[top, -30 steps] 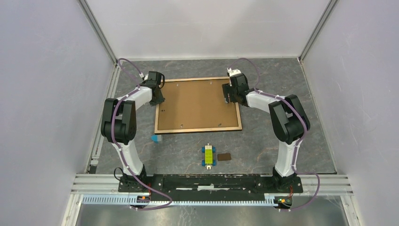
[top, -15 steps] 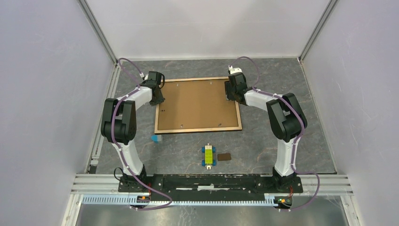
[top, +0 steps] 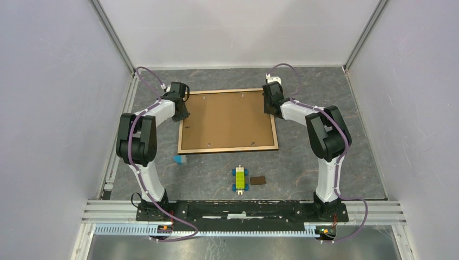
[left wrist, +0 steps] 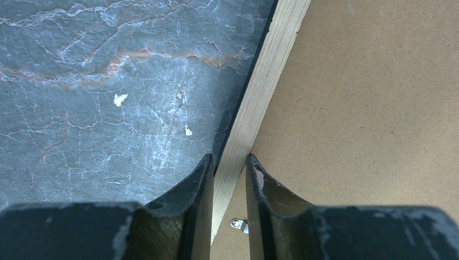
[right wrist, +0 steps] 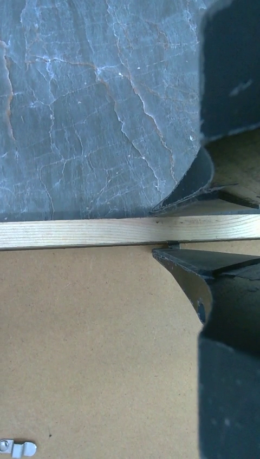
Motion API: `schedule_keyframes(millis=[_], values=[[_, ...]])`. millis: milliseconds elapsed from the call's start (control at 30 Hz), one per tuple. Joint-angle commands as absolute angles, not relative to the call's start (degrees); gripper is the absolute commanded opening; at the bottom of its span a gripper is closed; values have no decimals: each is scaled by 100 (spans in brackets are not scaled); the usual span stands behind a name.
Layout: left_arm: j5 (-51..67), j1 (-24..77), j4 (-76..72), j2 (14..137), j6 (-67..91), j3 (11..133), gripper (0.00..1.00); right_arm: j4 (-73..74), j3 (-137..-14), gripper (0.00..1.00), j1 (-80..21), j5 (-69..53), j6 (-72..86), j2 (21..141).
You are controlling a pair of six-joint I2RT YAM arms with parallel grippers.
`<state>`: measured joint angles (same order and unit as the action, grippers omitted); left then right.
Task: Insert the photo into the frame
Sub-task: Install the photo frame at the center of the board, then adjust the photo frame at the center of the board.
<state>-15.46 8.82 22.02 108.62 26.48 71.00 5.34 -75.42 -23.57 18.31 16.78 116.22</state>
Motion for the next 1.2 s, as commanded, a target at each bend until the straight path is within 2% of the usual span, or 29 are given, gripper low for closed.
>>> schedule_keyframes(millis=[0,200,333,433,567,633,767,833,867,1000,1167], values=[[-1434,938,2037,10951,2619,6987,19,1092,-7672,33,-2531,1589,2194,11764],[-1417,932,2039,10952,2610,6981,18,1418,-7914,41,-2715,1729,2684,11851],[-1417,934,2025,10941,2617,6971,17,2030,-8254,38,-2770,2142,3071,12059],[-1416,933,2015,10930,2616,6961,16,1814,-8096,38,-2809,2272,3105,12046],[-1402,932,2000,10922,2611,6945,15,1839,-8252,42,-2807,2164,2947,12117],[-1351,934,1985,10916,2593,6943,11,1724,-8183,50,-2802,2160,2842,12030],[-1292,927,2010,10944,2624,6967,7,1419,-8263,83,-2721,2132,2247,11774],[-1286,893,2043,10964,2723,6995,2,1424,-8339,95,-2647,2176,1942,11588],[-1215,844,2022,10940,2808,6975,2,1336,-8219,98,-2622,2255,1875,11455],[-709,546,1609,10833,3367,6678,2,385,-7002,98,-2549,2387,1870,10577],[-1218,316,1472,10491,4370,6230,2,43,-6217,98,-2493,2398,2056,10050]])
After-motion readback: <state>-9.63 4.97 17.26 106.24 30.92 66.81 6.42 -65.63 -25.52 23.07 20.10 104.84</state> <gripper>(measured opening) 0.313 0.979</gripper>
